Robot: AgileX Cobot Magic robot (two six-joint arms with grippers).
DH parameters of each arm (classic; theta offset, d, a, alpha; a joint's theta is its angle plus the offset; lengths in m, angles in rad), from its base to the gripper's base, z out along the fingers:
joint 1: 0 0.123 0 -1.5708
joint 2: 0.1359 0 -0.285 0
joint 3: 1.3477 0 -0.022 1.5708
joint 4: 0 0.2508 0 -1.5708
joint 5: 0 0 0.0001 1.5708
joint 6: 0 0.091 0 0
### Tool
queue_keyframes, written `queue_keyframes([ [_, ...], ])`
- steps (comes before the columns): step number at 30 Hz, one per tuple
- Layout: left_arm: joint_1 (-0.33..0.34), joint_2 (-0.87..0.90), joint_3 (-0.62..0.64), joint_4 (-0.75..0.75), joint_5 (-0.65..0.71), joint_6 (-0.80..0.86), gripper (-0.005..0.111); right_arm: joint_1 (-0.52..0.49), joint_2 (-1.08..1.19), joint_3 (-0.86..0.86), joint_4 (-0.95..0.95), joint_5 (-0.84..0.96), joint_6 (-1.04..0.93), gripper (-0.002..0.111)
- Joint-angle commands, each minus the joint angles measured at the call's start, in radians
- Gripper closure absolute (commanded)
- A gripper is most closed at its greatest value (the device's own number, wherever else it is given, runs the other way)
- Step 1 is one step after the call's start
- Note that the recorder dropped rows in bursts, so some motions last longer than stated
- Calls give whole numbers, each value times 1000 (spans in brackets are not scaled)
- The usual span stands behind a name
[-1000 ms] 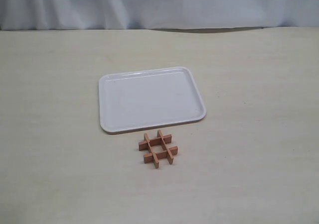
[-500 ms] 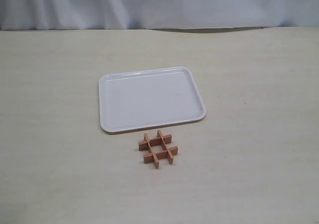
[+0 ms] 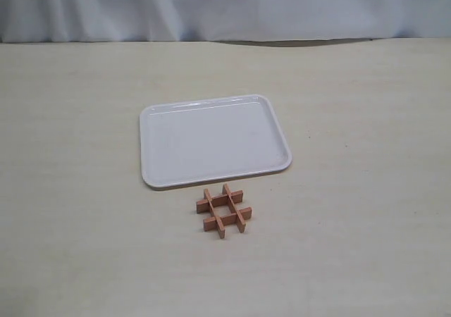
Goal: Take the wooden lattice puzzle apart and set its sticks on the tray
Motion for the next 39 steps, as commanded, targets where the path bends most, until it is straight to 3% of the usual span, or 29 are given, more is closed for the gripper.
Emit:
queue_keyframes([
  [1,-8,-3,3,2,-6,1,107,3,253,-170,-90,211,-177,104],
  [6,-8,-3,3,2,-6,1,107,6,750,-466,-177,733,-342,104],
  [10,-8,-3,3,2,-6,1,107,110,970,-524,-192,835,-358,104],
  [17,-8,-3,3,2,-6,1,107,479,1242,-641,-253,918,-310,104],
  [22,-8,-3,3,2,-6,1,107,624,1359,-700,-272,912,-257,104],
  [26,-8,-3,3,2,-6,1,107,654,1427,-719,-272,914,-240,95],
  [32,-8,-3,3,2,-6,1,107,654,1469,-721,-270,925,-226,69],
  [39,-8,-3,3,2,-6,1,107,654,1489,-720,-223,898,-226,69],
])
